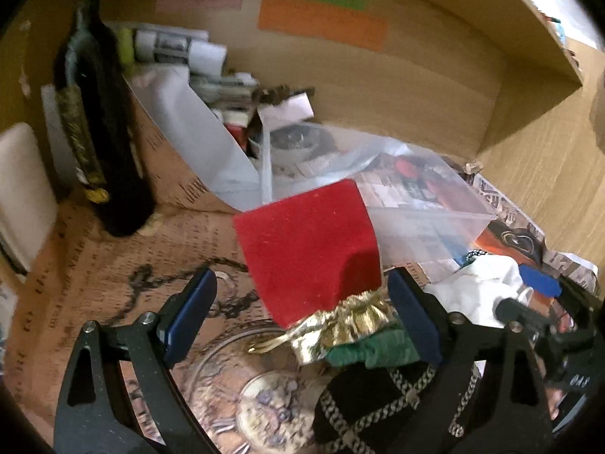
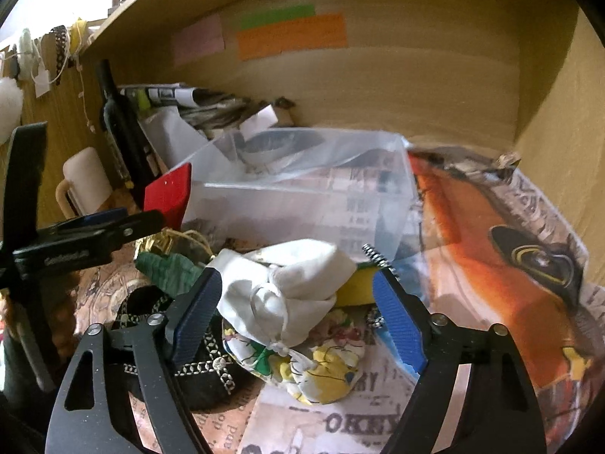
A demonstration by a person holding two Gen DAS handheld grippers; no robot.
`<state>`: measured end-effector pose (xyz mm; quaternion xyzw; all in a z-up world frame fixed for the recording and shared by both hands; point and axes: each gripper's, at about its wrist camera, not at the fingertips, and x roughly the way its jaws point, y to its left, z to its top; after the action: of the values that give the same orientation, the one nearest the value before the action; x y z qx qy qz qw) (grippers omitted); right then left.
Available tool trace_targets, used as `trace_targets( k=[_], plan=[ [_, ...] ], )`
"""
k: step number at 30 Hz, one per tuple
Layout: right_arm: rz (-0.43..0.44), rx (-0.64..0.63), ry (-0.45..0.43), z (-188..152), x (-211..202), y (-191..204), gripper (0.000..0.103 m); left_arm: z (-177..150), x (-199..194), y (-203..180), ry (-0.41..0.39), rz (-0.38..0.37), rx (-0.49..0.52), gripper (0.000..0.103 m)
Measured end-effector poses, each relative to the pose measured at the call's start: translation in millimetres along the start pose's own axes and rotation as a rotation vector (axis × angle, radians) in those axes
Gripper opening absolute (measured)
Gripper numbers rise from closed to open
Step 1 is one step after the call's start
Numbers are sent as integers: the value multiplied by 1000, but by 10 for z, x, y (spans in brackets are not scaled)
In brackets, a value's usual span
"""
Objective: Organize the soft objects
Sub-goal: 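Grasp the red felt cloth with the left tool while the right tool grasps the white cloth, then carry both cloths over the clear plastic box and open both tools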
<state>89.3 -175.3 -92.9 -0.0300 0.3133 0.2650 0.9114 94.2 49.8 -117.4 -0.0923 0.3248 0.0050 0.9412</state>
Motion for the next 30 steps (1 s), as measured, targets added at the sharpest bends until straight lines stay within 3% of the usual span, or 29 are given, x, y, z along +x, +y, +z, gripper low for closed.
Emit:
trace_targets(
  k=[6,13,19,30],
  plan=[
    [29,-3,39,-23,110,15,63,9,223,-61,34,-11,3,93],
    [38,-18,46,-16,142,34,37,13,272,-101,41,-21,16,69],
    [36,-29,30,-3,103,70,28,-1,204,-73,26,-23,9,58],
    [40,-35,-49,128,-109,105,25,-16,-121,-87,-40,-37,16,49]
  ],
)
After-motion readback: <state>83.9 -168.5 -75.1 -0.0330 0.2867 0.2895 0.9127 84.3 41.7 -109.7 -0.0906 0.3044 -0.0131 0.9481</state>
